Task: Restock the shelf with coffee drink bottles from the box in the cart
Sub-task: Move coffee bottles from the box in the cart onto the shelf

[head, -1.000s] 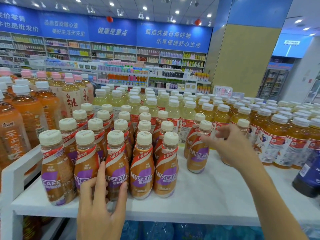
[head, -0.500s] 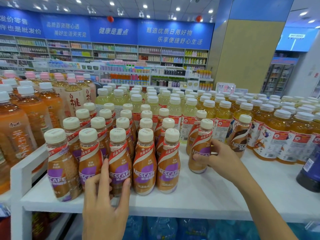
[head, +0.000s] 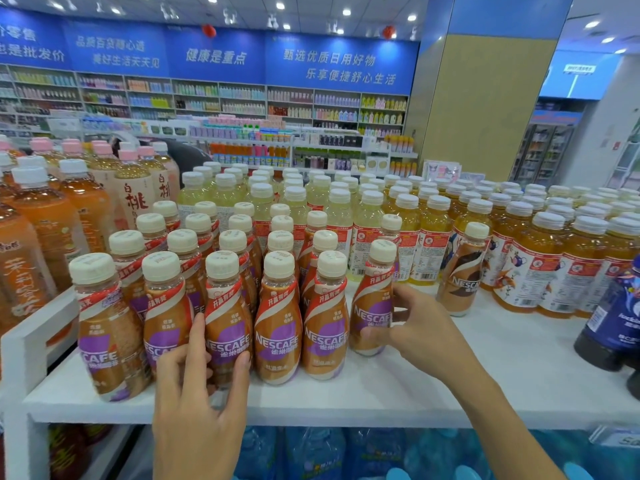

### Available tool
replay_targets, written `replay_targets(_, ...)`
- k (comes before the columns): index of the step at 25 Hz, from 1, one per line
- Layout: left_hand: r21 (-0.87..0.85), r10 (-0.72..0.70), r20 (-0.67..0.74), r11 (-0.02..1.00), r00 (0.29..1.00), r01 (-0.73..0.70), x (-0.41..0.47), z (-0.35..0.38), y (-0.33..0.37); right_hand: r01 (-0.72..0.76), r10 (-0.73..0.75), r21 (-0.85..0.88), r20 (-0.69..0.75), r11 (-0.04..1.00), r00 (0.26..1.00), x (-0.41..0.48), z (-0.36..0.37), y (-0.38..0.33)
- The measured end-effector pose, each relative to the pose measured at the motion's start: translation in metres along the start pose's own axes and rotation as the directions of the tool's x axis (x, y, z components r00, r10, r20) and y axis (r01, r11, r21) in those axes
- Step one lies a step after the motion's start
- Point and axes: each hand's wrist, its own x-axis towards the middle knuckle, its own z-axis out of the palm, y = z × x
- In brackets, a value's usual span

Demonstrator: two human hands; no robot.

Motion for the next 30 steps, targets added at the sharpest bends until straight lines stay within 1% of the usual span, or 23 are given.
replay_targets(5, 0.017, -0.004, 0.012, 1.000, 1.000, 0.003, 0.000, -0.001, -0.001, 0.054, -0.053, 0.017, -0.045, 0.998, 0.998, 0.039, 0.018, -0.004)
replay_targets(7, 0.009, -0.002, 0.026, 1.000, 1.000, 0.001, 0.002, -0.001, 0.000, 0.084, -0.085, -0.018, -0.053, 0.996, 0.995, 0.054, 0.028, -0.007)
replay_targets(10, -0.005, -0.006, 0.039, 1.000, 0.999, 0.006, 0.005, -0.002, 0.001, 0.112, -0.123, -0.114, -0.095, 0.987, 0.988, 0.071, 0.038, -0.009)
replay_targets(15, 0.008, -0.021, 0.051, 1.000, 0.998, 0.021, 0.005, -0.002, 0.002, 0.046, -0.076, -0.188, -0.155, 0.981, 0.985, 0.093, 0.043, -0.011)
replay_targets(20, 0.020, -0.008, 0.058, 1.000, 0.998, 0.007, 0.005, 0.000, 0.000, 0.044, -0.063, -0.168, -0.112, 0.985, 0.992, 0.104, 0.038, -0.016)
replay_targets(23, 0.026, 0.000, 0.044, 1.000, 0.999, -0.001, 0.007, 0.002, 0.000, 0.065, -0.082, -0.158, -0.106, 0.985, 0.991, 0.105, 0.035, -0.014)
replay_targets(28, 0.033, 0.010, 0.043, 0.999, 0.999, -0.012, 0.005, 0.004, 0.000, 0.113, -0.116, -0.048, -0.075, 0.992, 0.990, 0.100, 0.031, -0.010)
replay_targets(30, 0.037, 0.016, 0.050, 0.999, 0.999, -0.018, 0.006, 0.004, -0.001, 0.119, -0.120, -0.035, -0.053, 0.992, 0.991, 0.101, 0.030, -0.013)
